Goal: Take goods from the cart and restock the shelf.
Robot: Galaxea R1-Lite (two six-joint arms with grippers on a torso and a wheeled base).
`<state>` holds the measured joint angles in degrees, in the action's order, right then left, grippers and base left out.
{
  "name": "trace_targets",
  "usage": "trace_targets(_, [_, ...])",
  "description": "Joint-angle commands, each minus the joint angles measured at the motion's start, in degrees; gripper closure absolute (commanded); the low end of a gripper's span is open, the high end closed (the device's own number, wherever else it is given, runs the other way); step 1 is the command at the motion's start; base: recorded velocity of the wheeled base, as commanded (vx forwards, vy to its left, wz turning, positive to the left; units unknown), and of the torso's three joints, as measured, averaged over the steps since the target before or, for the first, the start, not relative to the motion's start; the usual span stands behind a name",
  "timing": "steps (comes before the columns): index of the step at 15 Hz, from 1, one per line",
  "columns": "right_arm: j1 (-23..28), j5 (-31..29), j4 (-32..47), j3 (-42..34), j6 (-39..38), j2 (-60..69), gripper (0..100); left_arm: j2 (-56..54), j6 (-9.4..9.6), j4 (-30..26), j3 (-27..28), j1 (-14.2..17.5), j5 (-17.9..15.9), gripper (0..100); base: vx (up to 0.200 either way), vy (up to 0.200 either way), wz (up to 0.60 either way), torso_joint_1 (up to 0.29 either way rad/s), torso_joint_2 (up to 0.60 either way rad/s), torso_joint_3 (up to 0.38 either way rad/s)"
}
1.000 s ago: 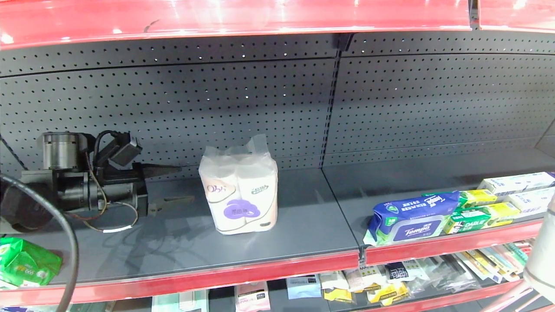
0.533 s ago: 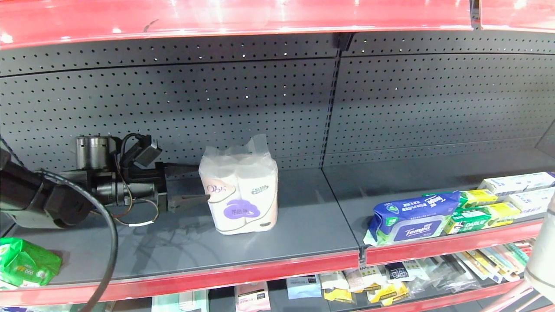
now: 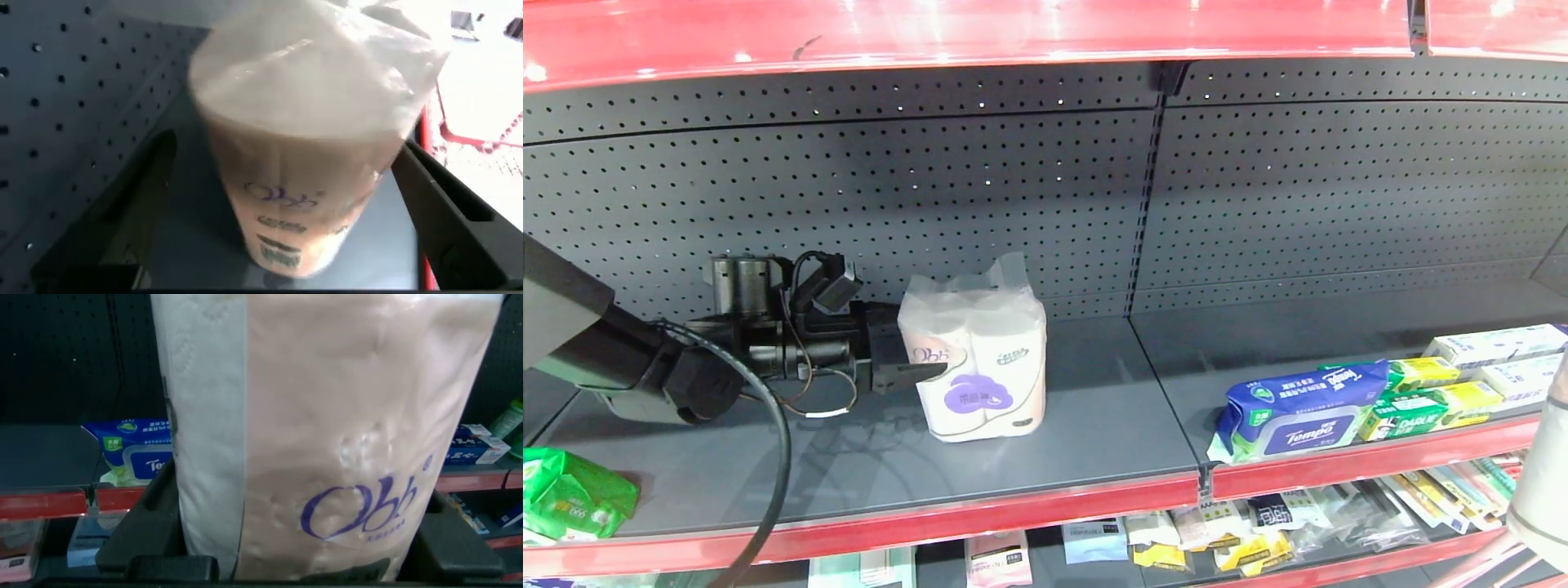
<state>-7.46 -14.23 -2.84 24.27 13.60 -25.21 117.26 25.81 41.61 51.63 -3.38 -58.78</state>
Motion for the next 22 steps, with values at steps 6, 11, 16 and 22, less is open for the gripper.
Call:
trace_targets(6, [0.0,0.0,-0.1,0.1,0.0,-0.2,100,1.9,-3.83,2.7,2.2,-4.4,2.4,0,0.0,0.0,0.0,0.0,0.0,0.0])
trace_targets(11, [0.0,0.0,-0.1,-0.1,0.0,-0.2,100,2.2,-5.68,2.9,3.0,-6.6,3.7,0,0.0,0.0,0.0,0.0,0.0,0.0])
trace_targets(16, [0.0,0.0,-0.1,-0.1,0.0,-0.2,100,2.8,-5.68,3.7,3.5,-7.4,3.9,0,0.0,0.0,0.0,0.0,0.0,0.0])
trace_targets(22, [0.0,0.0,-0.1,-0.2,0.0,-0.2,100,2.7,-5.68,3.7,2.9,-7.8,3.9,100,0.0,0.0,0.0,0.0,0.0,0.0])
